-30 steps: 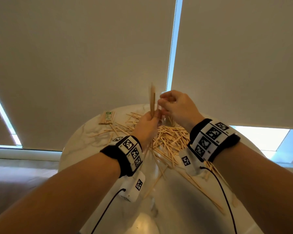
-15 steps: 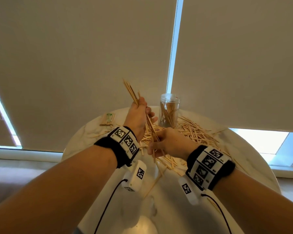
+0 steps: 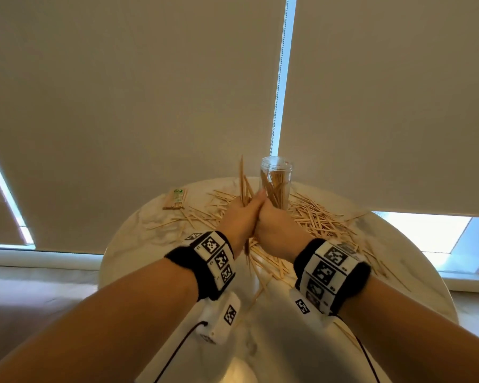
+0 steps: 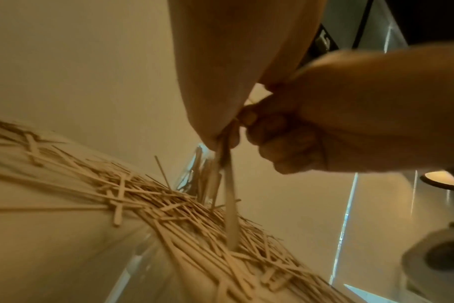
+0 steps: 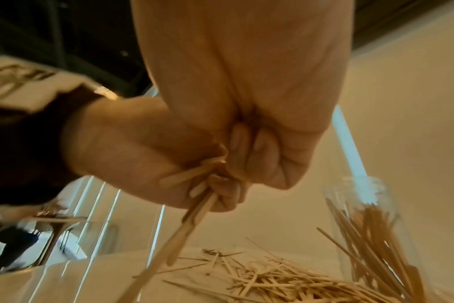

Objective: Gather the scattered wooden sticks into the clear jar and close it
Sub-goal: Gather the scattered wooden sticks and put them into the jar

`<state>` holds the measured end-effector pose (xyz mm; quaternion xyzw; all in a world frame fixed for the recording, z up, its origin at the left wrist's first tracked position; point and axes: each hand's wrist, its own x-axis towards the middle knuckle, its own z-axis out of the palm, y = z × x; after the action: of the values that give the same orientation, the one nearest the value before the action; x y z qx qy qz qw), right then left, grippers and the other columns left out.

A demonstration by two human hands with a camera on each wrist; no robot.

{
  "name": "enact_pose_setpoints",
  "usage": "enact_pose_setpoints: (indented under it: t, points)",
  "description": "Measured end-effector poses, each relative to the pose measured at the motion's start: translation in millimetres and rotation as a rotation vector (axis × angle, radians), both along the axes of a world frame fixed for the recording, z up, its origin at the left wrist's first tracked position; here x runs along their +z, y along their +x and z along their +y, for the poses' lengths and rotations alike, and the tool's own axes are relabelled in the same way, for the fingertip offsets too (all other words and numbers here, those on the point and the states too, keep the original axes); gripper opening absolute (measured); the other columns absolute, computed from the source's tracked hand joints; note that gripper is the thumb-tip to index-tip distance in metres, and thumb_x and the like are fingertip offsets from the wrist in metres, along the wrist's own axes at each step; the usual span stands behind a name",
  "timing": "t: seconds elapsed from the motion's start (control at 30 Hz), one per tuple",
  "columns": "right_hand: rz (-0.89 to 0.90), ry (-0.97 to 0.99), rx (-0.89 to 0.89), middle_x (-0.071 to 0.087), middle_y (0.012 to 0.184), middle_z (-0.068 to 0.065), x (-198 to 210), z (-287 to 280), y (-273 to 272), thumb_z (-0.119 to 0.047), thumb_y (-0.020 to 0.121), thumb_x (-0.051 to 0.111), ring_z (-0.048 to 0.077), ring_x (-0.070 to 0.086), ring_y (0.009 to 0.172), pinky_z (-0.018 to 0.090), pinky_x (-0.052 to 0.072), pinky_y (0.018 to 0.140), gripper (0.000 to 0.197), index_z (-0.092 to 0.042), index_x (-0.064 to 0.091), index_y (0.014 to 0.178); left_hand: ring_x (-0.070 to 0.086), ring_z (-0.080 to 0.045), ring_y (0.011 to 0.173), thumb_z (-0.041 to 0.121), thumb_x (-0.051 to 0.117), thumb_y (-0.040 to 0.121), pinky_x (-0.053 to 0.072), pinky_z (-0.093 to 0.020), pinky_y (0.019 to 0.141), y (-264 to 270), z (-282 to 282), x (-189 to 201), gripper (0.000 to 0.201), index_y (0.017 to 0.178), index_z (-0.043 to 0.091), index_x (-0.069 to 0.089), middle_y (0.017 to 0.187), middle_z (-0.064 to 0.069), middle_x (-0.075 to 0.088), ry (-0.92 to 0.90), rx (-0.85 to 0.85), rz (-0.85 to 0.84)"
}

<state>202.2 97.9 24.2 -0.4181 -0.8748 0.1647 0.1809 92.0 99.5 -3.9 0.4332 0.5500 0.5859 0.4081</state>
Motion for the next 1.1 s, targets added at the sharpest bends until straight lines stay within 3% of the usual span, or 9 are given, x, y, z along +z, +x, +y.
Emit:
enact_pose_setpoints:
  t: [0.17, 0.27, 0.37, 0.53, 0.67, 0.77, 0.83, 0.93, 1.1]
  points:
    - [-0.076, -0.085, 0.143, 0.067, 0.108, 0.004, 7, -12, 5, -0.02, 0.103, 0.041, 0.02, 0.064, 0.093, 0.029, 0.054, 0.078, 0.034, -0.014, 0.049, 0.136, 0.062, -0.022, 0.086, 0.042, 0.042, 0.103, 0.054, -0.043, 0.085, -21, 8, 0, 0.028, 0.103, 0.018, 0.055, 0.089, -0.004, 0.063, -0.047, 0.151, 0.037]
    - [0.235, -0.062, -0.057, 0.063, 0.104, -0.007, 26, 2, 11, -0.04, 0.105, 0.039, 0.01, 0.062, 0.088, 0.024, 0.05, 0.072, 0.033, -0.018, 0.057, 0.123, 0.05, -0.014, 0.06, 0.036, 0.041, 0.105, 0.05, -0.036, 0.062, -23, -5, 0, 0.021, 0.105, 0.017, 0.05, 0.073, -0.001, 0.05, -0.05, 0.015, -0.05]
    - [0.516, 0.033, -0.167, 0.056, 0.127, -0.004, 52, 23, 10, -0.052, 0.102, 0.038, 0.013, 0.056, 0.112, 0.035, 0.047, 0.095, 0.046, -0.023, 0.048, 0.136, 0.041, -0.009, 0.053, 0.032, 0.044, 0.105, 0.045, -0.03, 0.053, -14, -16, -2, 0.012, 0.107, 0.021, 0.051, 0.069, 0.003, 0.043, -0.043, -0.158, 0.141]
    - [0.218, -0.181, -0.005, 0.067, 0.091, 0.0, 47, 32, -7, -0.024, 0.105, 0.038, 0.018, 0.062, 0.09, 0.028, 0.05, 0.078, 0.034, -0.008, 0.066, 0.097, 0.035, -0.013, 0.05, 0.025, 0.046, 0.104, 0.034, -0.031, 0.052, 1, -18, -1, 0.014, 0.095, 0.015, 0.047, 0.061, 0.002, 0.04, 0.023, -0.332, 0.322]
    - [0.217, -0.176, -0.011, 0.066, 0.114, 0.002, 33, 45, -12, -0.048, 0.102, 0.041, 0.02, 0.062, 0.105, 0.042, 0.049, 0.097, 0.042, -0.016, 0.061, 0.12, 0.037, -0.012, 0.049, 0.033, 0.044, 0.104, 0.034, -0.031, 0.051, -8, -11, -3, 0.023, 0.1, 0.012, 0.053, 0.063, 0.002, 0.044, -0.043, -0.2, 0.312]
    - [0.325, -0.171, -0.113, 0.065, 0.115, 0.009, 30, 66, -10, -0.041, 0.104, 0.041, 0.017, 0.061, 0.093, 0.032, 0.053, 0.082, 0.039, -0.01, 0.057, 0.122, 0.044, -0.015, 0.056, 0.045, 0.042, 0.103, 0.041, -0.035, 0.06, -32, -1, -2, 0.034, 0.094, 0.015, 0.055, 0.069, 0.0, 0.049, -0.064, -0.03, 0.328]
    - [0.052, -0.084, -0.145, 0.066, 0.112, 0.012, 21, 90, -11, -0.032, 0.103, 0.046, 0.017, 0.06, 0.086, 0.025, 0.05, 0.07, 0.032, -0.006, 0.06, 0.117, 0.044, -0.015, 0.056, 0.044, 0.041, 0.103, 0.042, -0.034, 0.06, -49, 8, 0, 0.033, 0.091, 0.016, 0.052, 0.069, -0.001, 0.048, -0.06, 0.064, 0.205]
    - [-0.451, -0.065, -0.158, 0.066, 0.121, 0.011, 3, 115, -22, -0.053, 0.097, 0.052, 0.025, 0.062, 0.108, 0.036, 0.052, 0.094, 0.055, -0.006, 0.064, 0.122, 0.043, -0.013, 0.051, 0.037, 0.04, 0.105, 0.042, -0.031, 0.054, -65, 21, 0, 0.028, 0.096, 0.012, 0.047, 0.07, -0.002, 0.045, -0.044, 0.191, -0.033]
    - [-0.689, -0.1, -0.091, 0.057, 0.138, 0.012, -13, 139, -52, -0.074, 0.084, 0.055, 0.03, 0.055, 0.126, 0.041, 0.046, 0.105, 0.088, -0.004, 0.053, 0.137, 0.046, -0.013, 0.047, 0.036, 0.04, 0.105, 0.045, -0.034, 0.054, -77, 36, -17, 0.023, 0.1, 0.014, 0.043, 0.07, -0.003, 0.046, -0.012, 0.233, -0.087]
